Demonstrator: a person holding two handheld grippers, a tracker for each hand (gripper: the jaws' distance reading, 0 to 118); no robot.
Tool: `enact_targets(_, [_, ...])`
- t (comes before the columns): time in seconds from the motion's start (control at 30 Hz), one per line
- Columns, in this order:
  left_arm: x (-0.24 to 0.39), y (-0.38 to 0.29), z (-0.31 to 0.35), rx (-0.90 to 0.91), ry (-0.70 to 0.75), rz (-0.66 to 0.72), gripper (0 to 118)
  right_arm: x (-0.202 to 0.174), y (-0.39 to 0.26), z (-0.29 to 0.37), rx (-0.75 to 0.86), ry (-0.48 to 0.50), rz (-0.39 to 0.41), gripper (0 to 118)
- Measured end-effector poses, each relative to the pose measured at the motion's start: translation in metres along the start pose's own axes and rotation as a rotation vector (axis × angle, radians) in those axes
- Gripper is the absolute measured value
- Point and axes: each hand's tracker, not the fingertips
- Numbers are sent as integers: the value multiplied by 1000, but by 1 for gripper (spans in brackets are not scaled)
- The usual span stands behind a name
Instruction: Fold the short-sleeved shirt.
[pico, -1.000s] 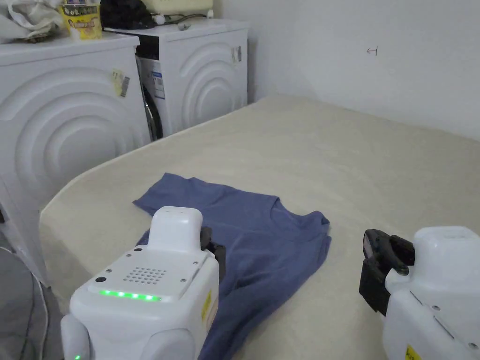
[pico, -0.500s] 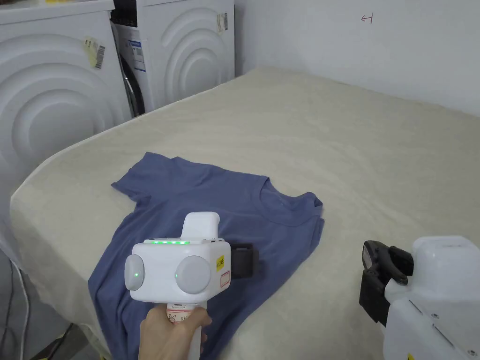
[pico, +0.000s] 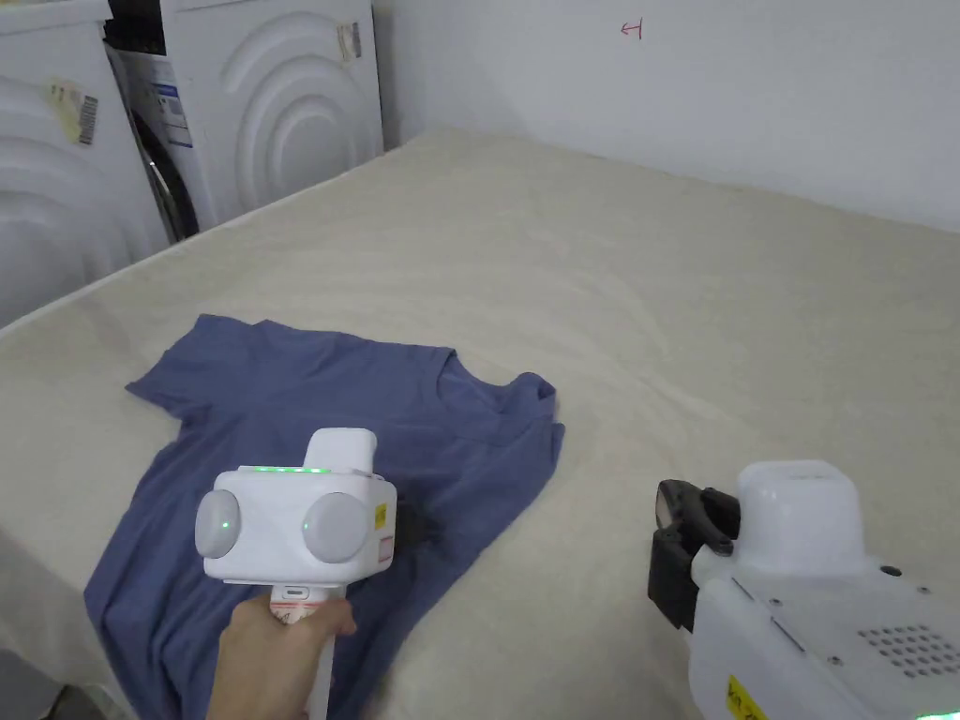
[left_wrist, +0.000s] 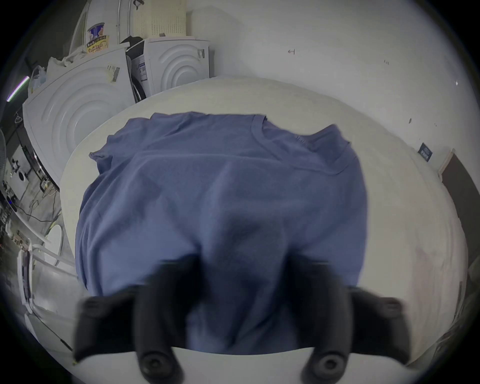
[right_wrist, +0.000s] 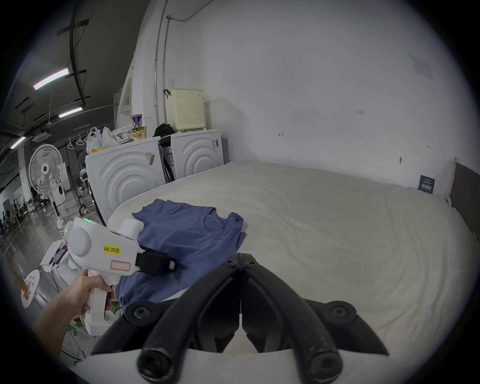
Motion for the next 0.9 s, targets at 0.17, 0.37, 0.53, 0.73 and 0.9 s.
enact_targets(0.17, [-2, 3, -3, -21, 20, -28, 10, 3, -4, 5, -12, 12, -27, 0])
enact_targets(0.37, [-22, 5, 8, -3, -50, 99, 8, 15, 0, 17, 3, -12, -45, 0])
enact_targets(0.53, [-21, 13, 32, 41, -40, 112, 8, 36, 8, 40, 46, -69, -59, 0])
enact_targets(0.73, [-15, 42, 99, 196, -43, 64, 8, 73, 18, 82, 130, -153, -156, 0])
enact_targets(0.9, [17, 87, 167, 329, -100, -33, 8, 101, 22, 120, 197, -228, -197, 0])
